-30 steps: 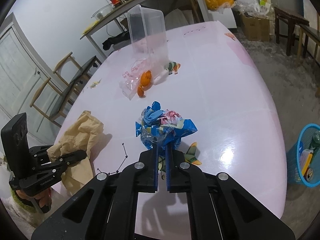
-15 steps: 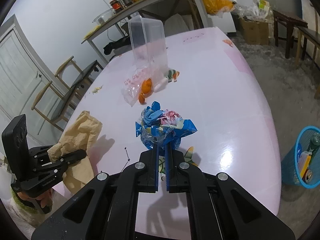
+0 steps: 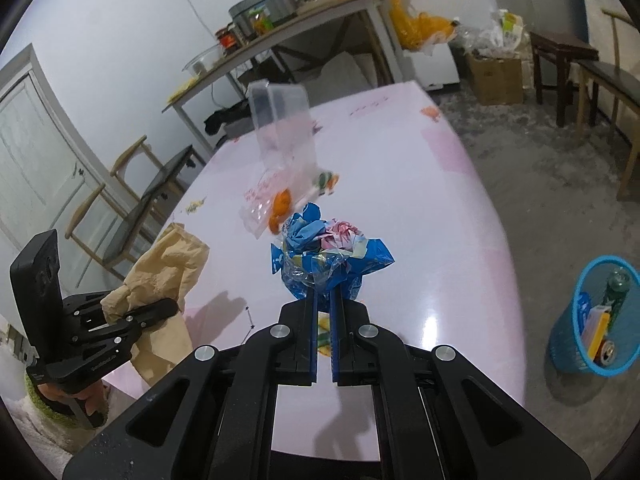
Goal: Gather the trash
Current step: 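Lift the cloth and wrapper with both grippers and turn toward the wastebasket, then open both grippers over the blue wastebasket to drop the cloth and wrapper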
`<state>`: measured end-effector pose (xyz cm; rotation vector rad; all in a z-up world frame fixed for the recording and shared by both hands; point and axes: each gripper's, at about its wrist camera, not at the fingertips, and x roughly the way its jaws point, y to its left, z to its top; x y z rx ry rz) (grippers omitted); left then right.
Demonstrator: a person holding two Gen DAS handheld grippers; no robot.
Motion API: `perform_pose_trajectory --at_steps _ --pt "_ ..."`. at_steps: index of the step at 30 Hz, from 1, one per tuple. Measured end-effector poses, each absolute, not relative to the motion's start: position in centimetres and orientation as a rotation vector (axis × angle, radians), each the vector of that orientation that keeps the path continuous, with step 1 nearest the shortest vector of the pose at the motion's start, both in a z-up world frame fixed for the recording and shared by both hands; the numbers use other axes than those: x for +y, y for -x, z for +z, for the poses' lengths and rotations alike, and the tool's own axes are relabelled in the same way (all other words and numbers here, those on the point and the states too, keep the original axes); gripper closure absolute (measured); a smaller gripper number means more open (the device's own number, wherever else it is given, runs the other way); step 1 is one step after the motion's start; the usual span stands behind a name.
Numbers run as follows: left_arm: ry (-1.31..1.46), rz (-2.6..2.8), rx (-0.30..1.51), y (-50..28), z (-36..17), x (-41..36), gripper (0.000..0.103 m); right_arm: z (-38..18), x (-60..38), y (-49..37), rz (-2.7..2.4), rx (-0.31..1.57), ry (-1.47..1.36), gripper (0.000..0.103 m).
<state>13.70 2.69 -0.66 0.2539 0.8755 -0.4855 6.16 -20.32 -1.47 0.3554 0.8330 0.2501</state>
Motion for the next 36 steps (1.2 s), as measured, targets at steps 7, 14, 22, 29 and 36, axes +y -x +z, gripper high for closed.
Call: perform_pose_trajectory --at_steps 7,14,22,29,36 --pt "-0.298 -0.599 0.807 -14.4 1.6 -2.7 0.096 0.5 -25.9 -3.5 0.116 0.759 -0.386 0.100" --pt "-0.290 -0.779 0.757 -15.3 3.9 -11.0 0.096 1.7 -34.0 0.8 -0.124 0.695 -0.413 0.100" --pt "-0.307 -0.997 0.822 -15.9 3.2 -24.5 0.096 -1.2 -42.4 5.7 -0.345 0.687 -0.525 0.100" --pt "-0.378 -1.056 0.994 -17.5 -2.6 -36.5 0.096 -7.0 -47.9 6.6 -0.439 0.762 -0.648 0.100" --pt "-0.404 -1.012 1.204 -20.8 -10.6 -45.7 0.095 -13.5 -52.7 4.5 -0.461 0.847 -0.770 0.100"
